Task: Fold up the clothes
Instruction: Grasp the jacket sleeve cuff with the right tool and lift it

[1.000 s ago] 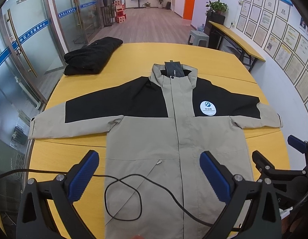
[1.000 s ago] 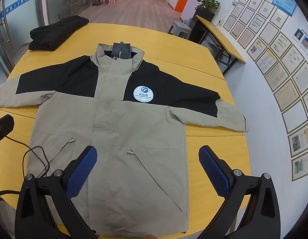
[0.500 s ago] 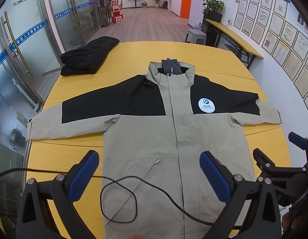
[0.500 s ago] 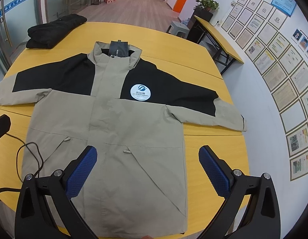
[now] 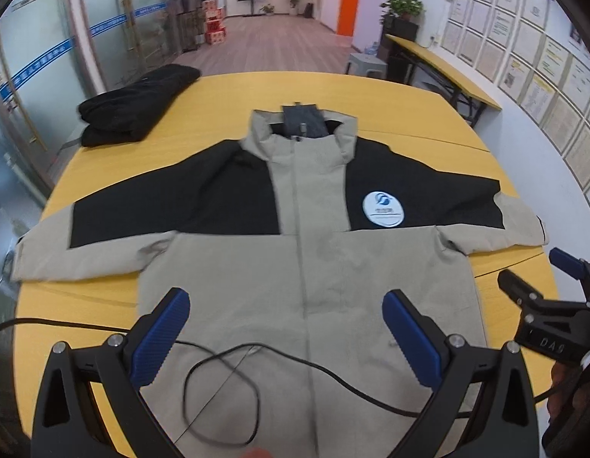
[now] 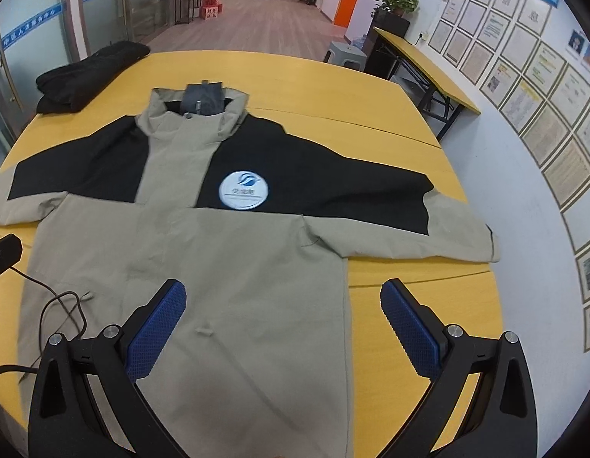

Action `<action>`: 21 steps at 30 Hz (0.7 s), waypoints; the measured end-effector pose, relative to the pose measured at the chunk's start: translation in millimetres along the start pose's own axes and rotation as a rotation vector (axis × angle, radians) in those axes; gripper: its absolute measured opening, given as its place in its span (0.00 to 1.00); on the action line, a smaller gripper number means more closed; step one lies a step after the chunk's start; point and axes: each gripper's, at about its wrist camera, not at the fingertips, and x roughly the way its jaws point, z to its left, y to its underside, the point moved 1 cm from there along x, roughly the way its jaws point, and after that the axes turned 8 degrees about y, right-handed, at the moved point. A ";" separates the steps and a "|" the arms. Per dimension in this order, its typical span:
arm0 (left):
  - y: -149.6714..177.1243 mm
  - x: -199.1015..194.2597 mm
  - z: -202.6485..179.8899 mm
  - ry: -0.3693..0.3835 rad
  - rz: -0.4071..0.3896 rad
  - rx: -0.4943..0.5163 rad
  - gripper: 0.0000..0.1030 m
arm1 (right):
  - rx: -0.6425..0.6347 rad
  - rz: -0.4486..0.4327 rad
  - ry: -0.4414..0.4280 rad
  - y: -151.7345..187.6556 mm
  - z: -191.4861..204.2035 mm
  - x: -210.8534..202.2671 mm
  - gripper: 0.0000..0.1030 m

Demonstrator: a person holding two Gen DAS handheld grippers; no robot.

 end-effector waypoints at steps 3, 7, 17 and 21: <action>-6.3 53.7 -29.8 0.040 -0.025 0.071 1.00 | 0.077 -0.072 -0.006 8.4 -50.4 51.1 1.00; -23.9 122.7 -78.7 0.137 -0.066 0.165 1.00 | 0.217 -0.118 0.061 20.2 -150.1 123.5 1.00; -70.0 233.4 -219.5 0.336 -0.124 0.470 1.00 | 0.472 -0.034 0.083 45.1 -338.9 257.2 0.95; -68.3 262.9 -253.8 0.356 -0.084 0.567 1.00 | 0.546 0.031 0.071 51.2 -376.6 290.6 0.66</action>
